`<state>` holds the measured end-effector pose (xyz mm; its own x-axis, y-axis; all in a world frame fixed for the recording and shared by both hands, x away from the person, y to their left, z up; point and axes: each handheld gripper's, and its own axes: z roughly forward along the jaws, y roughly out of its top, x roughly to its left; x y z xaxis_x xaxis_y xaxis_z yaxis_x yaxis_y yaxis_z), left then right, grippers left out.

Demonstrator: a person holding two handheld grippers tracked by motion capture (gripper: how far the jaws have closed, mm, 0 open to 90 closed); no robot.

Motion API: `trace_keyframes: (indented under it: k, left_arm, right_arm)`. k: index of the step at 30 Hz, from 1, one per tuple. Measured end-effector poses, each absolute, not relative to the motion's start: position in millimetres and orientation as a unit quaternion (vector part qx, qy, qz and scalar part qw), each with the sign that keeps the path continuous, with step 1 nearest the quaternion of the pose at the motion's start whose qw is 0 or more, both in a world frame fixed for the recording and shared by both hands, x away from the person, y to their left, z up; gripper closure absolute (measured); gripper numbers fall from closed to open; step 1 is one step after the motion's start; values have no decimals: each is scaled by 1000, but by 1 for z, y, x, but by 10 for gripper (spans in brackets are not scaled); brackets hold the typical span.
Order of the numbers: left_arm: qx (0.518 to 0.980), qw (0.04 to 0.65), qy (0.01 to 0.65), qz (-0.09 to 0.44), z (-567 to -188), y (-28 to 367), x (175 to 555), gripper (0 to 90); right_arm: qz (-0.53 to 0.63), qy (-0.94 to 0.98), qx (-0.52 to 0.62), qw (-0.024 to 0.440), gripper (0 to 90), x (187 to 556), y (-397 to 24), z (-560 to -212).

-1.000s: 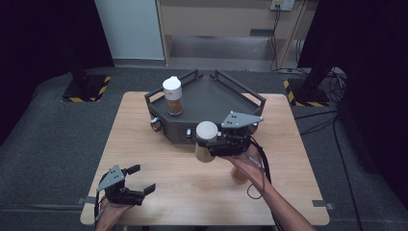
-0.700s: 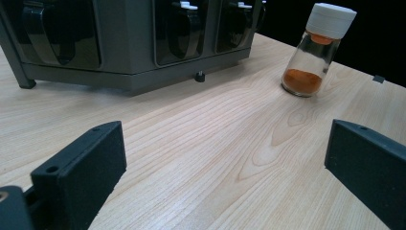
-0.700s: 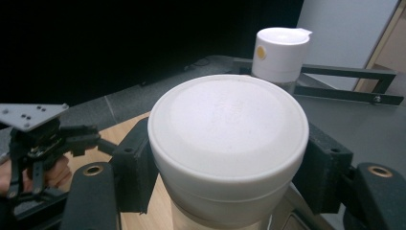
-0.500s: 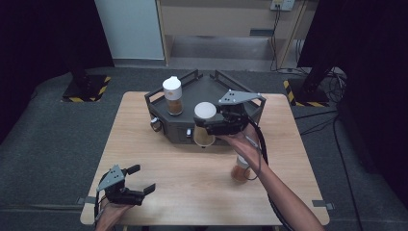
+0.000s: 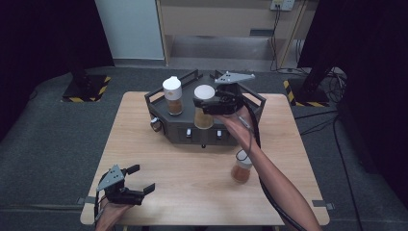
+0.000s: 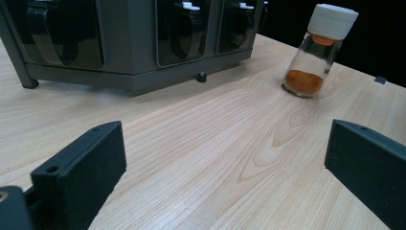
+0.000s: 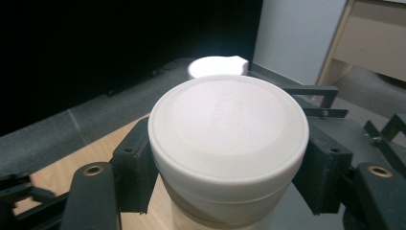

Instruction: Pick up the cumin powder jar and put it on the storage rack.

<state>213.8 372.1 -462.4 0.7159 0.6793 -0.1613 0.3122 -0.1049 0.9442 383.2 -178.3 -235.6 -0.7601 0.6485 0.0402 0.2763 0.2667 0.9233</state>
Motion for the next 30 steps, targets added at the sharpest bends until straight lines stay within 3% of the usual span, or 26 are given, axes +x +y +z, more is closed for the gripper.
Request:
trace_keyframes:
  k: [14,30]
  left_arm:
    - [723,577,344,158,-463,373,214,0]
    - [724,577,344,158,-464,374,214,0]
  right_arm:
    - [515,761,333,212,334,415,-160,-246]
    - [504,758,356,211,334,438,-153,-263]
